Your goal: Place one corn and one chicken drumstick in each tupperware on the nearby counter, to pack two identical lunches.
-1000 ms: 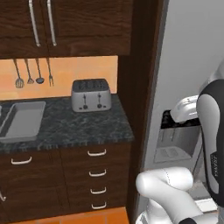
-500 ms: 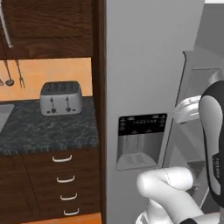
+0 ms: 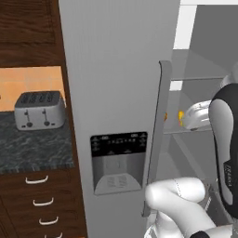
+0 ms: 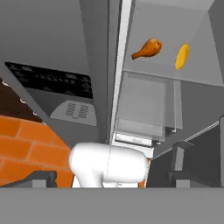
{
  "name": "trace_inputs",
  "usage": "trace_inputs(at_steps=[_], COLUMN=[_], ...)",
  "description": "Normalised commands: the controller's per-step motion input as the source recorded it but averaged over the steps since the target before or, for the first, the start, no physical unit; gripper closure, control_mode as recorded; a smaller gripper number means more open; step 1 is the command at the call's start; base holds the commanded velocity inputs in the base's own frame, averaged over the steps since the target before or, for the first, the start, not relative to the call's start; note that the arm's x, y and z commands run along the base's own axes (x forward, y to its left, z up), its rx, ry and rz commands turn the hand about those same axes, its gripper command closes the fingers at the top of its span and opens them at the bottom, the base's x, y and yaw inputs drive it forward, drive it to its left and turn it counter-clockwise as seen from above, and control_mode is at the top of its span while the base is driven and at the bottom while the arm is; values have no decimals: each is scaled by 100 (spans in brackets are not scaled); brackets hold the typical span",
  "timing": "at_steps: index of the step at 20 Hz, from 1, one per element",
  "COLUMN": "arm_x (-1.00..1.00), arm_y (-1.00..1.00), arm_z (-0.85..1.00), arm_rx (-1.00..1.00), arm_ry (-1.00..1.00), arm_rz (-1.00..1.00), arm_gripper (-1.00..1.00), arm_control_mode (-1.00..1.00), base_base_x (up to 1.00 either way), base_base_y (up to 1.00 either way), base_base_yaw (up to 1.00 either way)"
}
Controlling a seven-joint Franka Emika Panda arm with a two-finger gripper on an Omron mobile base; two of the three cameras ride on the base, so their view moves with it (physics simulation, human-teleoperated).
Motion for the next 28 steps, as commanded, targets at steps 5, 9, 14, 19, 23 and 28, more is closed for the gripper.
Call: trace_inputs(at_steps=[5, 9, 14, 19, 23, 28], arm_x=[12, 54, 81, 75, 90, 91], arm_y=[-46, -45, -19, -29, 0, -7], arm_z=[-5, -44, -73, -72, -4, -27], arm_rx=[8, 3, 20, 66, -5, 7], arm_ry=[12, 9, 1, 0, -1, 7], arm_rz=[0, 0, -7, -23, -28, -19], arm_gripper=[-100, -100, -100, -100, -100, -100], arm_control_mode=[-100, -100, -100, -100, -100, -100], base_base_x=[0, 0, 0, 0, 0, 0], base_base_y=[-13, 0, 0, 0, 0, 0], base_base_yaw=[0, 0, 0, 0, 0, 0])
